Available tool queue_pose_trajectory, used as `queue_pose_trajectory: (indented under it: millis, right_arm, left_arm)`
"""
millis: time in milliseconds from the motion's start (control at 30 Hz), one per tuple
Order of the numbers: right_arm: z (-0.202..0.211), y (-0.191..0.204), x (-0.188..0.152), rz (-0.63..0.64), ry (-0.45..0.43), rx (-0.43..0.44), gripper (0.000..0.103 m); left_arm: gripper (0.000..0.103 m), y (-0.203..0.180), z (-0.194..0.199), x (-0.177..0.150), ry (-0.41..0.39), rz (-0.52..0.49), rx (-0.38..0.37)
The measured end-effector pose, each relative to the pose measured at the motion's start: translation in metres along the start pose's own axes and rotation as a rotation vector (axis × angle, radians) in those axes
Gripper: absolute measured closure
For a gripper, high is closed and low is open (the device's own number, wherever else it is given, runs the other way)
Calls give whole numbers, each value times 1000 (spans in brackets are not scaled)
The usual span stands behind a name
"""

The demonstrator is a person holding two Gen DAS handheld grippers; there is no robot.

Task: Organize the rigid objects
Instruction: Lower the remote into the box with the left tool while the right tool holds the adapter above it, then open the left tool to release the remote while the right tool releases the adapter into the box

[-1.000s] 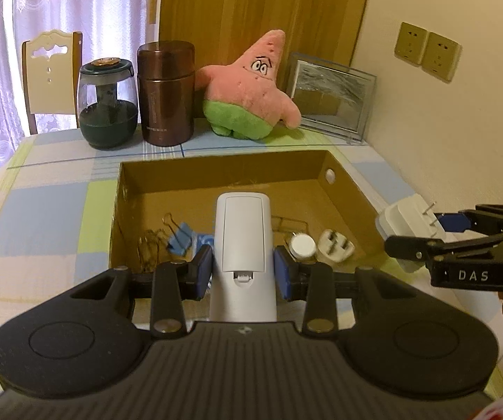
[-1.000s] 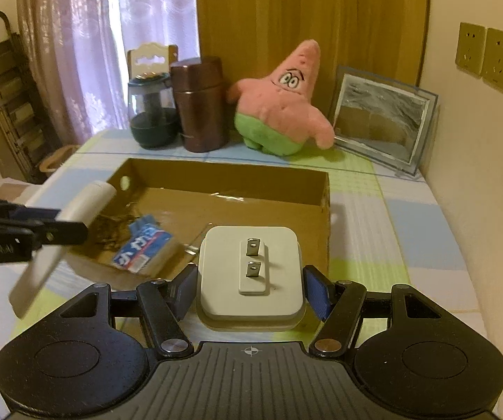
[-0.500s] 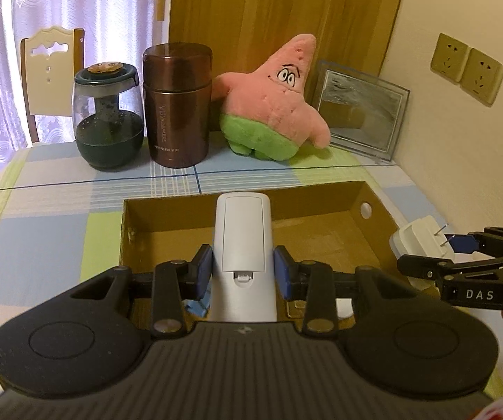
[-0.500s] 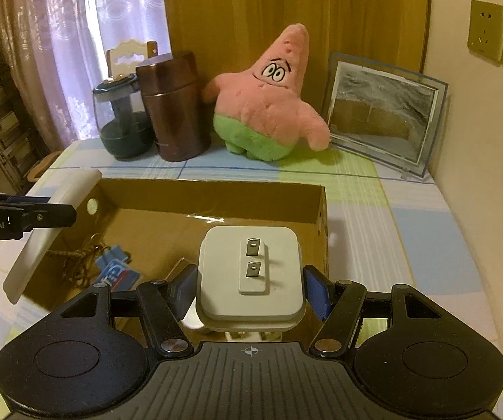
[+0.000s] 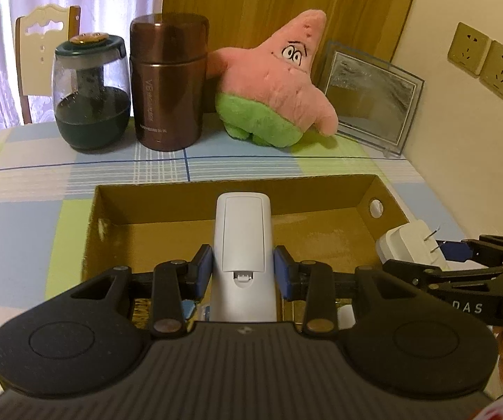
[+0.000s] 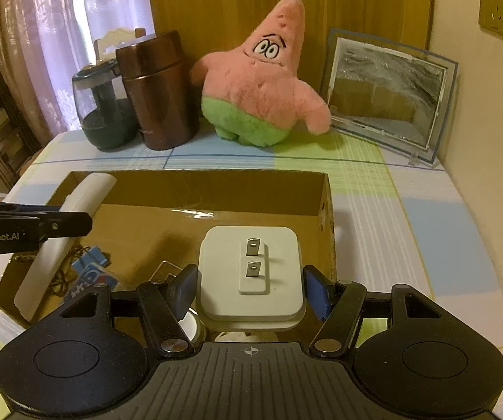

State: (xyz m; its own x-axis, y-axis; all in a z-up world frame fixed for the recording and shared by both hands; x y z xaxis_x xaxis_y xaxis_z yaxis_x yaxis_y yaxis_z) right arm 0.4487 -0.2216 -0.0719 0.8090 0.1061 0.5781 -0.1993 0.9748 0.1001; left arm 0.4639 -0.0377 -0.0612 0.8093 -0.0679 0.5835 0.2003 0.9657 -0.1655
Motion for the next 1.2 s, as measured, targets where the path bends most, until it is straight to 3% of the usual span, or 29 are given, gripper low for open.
queue_pose_trajectory:
  millis: [467,1200]
  right_arm:
    - [-14,-12,-2,-37,12,-5,42]
    - [-13,-13,2,-36,-2,-6,42]
  left_arm:
    - [69,-7,-29,10,-7,84,-35]
    - [69,-5,-16,3,-10,33,-17]
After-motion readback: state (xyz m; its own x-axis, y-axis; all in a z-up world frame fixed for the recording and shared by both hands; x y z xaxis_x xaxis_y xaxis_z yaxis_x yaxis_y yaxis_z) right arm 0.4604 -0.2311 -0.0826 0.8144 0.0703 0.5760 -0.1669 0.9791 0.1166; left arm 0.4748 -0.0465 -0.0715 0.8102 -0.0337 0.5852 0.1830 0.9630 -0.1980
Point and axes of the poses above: each gripper's, at about its wrist camera, not at the fingertips, and z roughly against the way its jaws point, y to its left, x to its top, the point moved 6 cm from there along -z, roughly the way its jaws point, and after that the axes turned 9 degrees about y, right-handed, at the moved point
